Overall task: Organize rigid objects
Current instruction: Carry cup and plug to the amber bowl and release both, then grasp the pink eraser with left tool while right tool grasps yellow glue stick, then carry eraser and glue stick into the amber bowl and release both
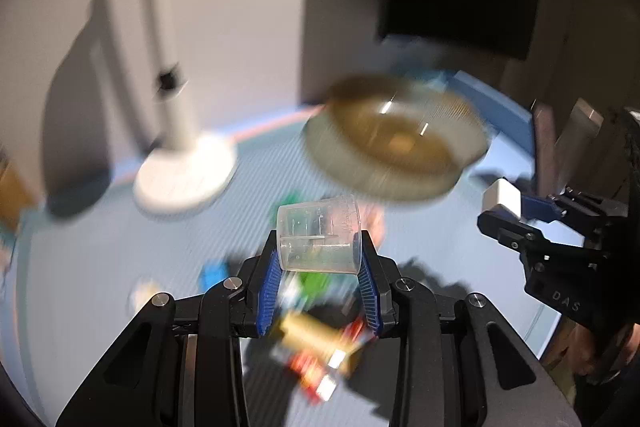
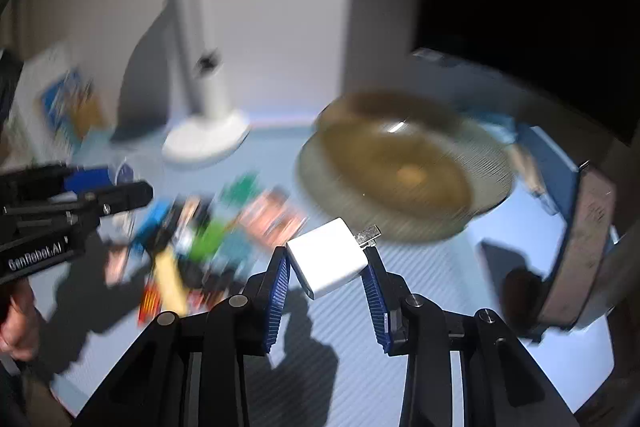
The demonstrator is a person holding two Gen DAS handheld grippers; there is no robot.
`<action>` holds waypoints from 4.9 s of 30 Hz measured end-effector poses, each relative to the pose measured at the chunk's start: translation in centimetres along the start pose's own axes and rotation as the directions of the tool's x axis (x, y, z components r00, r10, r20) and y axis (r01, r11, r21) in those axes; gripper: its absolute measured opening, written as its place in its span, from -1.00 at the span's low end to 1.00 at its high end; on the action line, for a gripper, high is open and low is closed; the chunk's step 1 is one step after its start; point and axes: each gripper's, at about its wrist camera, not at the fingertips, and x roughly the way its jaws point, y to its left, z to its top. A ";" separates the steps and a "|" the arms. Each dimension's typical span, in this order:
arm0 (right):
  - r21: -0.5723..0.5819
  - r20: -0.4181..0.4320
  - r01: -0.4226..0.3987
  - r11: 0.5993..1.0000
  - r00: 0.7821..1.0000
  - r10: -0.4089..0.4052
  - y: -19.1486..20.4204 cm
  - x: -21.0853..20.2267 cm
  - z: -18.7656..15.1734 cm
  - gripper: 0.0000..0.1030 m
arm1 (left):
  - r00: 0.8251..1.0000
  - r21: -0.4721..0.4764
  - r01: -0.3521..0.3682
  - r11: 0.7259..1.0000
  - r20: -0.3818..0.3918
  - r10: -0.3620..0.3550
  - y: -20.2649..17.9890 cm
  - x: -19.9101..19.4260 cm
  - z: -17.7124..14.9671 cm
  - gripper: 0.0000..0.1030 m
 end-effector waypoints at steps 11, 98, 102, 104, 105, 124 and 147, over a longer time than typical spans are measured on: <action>0.194 -0.143 0.016 0.981 0.990 0.012 -9.3 6.6 5.5 -0.30 | 0.988 0.017 0.123 0.992 -0.095 -0.121 -6.2 12.1 7.6 -0.37; -0.093 -0.278 -0.342 0.935 0.911 0.306 12.8 6.4 -7.2 -0.54 | 0.976 -0.207 -0.182 0.961 -0.156 0.152 7.6 0.5 -13.5 -0.33; -0.128 -0.277 -0.293 0.947 0.928 0.250 10.9 3.9 -9.1 -0.54 | 0.980 -0.186 -0.166 0.968 -0.141 0.141 7.0 -1.6 -14.5 -0.33; -0.115 -0.307 -0.285 0.952 0.921 0.239 10.0 4.1 -10.1 -0.54 | 0.981 -0.198 -0.150 0.969 -0.154 0.121 7.0 -1.6 -15.1 -0.33; -0.098 -0.316 -0.291 0.952 0.916 0.248 9.7 4.3 -10.4 -0.54 | 0.980 -0.200 -0.149 0.968 -0.161 0.117 7.0 -1.4 -15.4 -0.33; -0.143 -0.173 -0.244 0.959 0.960 0.218 9.9 1.1 -7.9 -0.55 | 0.988 -0.119 -0.139 0.983 -0.086 0.129 4.0 -2.3 -11.3 -0.35; 0.130 -0.220 0.046 0.990 0.975 -0.016 -9.5 7.4 5.1 -0.55 | 0.985 0.065 0.142 0.988 -0.104 -0.134 -7.6 12.0 8.2 -0.35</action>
